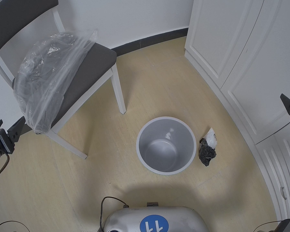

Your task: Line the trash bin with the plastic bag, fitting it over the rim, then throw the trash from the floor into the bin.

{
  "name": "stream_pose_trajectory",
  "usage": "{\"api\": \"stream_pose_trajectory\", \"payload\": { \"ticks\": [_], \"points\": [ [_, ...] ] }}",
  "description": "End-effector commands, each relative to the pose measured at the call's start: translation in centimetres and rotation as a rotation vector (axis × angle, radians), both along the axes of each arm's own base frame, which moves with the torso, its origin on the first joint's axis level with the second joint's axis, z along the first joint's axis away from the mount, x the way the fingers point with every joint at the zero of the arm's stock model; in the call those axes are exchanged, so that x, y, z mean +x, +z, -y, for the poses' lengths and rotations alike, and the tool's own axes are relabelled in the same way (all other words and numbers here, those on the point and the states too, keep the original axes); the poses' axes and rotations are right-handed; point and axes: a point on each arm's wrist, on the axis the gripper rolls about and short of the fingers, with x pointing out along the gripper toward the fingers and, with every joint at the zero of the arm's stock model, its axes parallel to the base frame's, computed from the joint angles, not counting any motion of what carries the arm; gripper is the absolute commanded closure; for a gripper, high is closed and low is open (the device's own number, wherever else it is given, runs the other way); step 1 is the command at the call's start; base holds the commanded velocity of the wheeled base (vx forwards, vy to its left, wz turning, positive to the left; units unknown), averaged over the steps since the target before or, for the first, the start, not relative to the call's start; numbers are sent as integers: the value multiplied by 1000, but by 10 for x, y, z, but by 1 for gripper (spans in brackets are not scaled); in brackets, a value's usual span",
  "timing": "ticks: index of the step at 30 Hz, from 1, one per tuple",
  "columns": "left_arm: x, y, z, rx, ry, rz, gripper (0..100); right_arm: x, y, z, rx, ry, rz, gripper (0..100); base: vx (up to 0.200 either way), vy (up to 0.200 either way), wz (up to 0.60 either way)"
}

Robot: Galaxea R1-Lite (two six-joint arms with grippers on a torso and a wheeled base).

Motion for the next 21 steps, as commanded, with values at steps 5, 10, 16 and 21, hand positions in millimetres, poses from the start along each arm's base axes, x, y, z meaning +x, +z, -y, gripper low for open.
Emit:
{"api": "stream_pose_trajectory", "payload": {
  "ticks": [5, 10, 16, 21],
  "points": [
    [20, -17, 23, 10, 16, -18, 0, 22, -28, -24, -40, 25, -88, 0, 0, 0, 0],
    [11, -21, 38, 38, -4, -23, 0, 23, -35, -29, -54, 45, -112, 0, 0, 0, 0],
    [27, -40, 48, 97, 99, -121, 0, 27, -44, -32, -67, 46, -151, 0, 0, 0, 0],
    [32, -48, 51, 116, 123, -162, 0, 26, -46, -32, -72, 48, -158, 0, 0, 0, 0]
  ]
}}
